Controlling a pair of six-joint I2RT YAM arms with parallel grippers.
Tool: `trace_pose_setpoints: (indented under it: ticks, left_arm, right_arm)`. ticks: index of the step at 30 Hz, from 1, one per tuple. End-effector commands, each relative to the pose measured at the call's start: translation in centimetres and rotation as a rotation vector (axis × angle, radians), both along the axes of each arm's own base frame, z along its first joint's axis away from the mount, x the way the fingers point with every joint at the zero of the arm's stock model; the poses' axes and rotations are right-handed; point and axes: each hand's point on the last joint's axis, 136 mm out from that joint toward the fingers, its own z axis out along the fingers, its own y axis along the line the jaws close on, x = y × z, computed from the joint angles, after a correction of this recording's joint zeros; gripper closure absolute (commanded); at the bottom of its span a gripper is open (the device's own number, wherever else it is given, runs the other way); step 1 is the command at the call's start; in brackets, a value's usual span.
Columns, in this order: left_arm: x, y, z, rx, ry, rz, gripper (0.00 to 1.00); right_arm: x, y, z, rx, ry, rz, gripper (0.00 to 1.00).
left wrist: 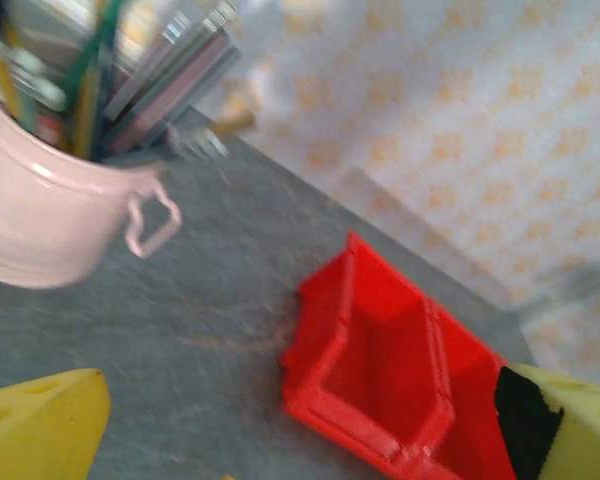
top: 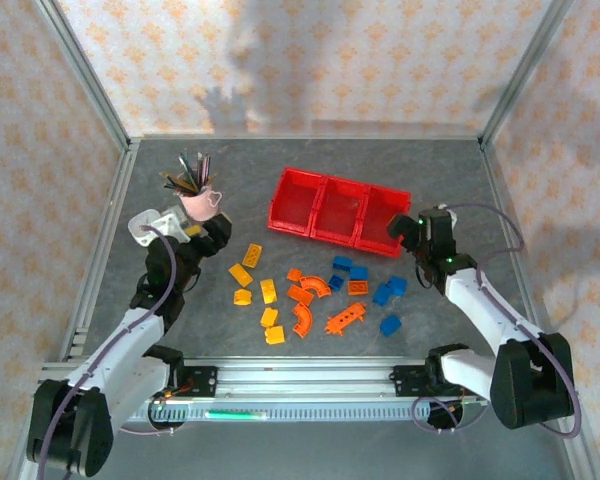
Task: Sort the legos into containers by color
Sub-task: Pick up the lego from the bottom-right of the table.
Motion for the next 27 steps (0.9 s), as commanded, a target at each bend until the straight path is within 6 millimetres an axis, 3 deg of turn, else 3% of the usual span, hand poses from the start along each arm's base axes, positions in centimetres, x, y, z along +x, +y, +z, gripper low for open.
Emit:
trace_pose_setpoints:
  ticks: [1,6,11,21,27]
  left_arm:
    - [-0.6,-3.5,-0.6,-0.013,0.060,-0.118,0.01]
    - [-1.6,-8.8,-1.4,0.059,0.117,-0.255,0.01]
    - [-2.2,-12.3,-1.4,0.078,0.128,-0.323,0.01]
    - [-3.8,-17.3,-1.8,0.112,0.144,-0.422,0.01]
    - [-4.2,-18.6,-2.0,0.133,0.147,-0.451,0.01]
  right_arm:
    - [-2.1,-0.5,-1.0,-0.043,0.108,-0.015,0.00]
    - [-4.1,-1.0,-2.2,-0.081,0.174,-0.054,0.00]
    - [-5.3,-0.7,-3.9,-0.085,0.217,-0.058,0.00]
    - [-6.5,1.3,-7.0,-0.079,0.306,-0.001,0.07]
    - [-7.0,1.4,-8.3,-0.094,0.322,-0.025,0.19]
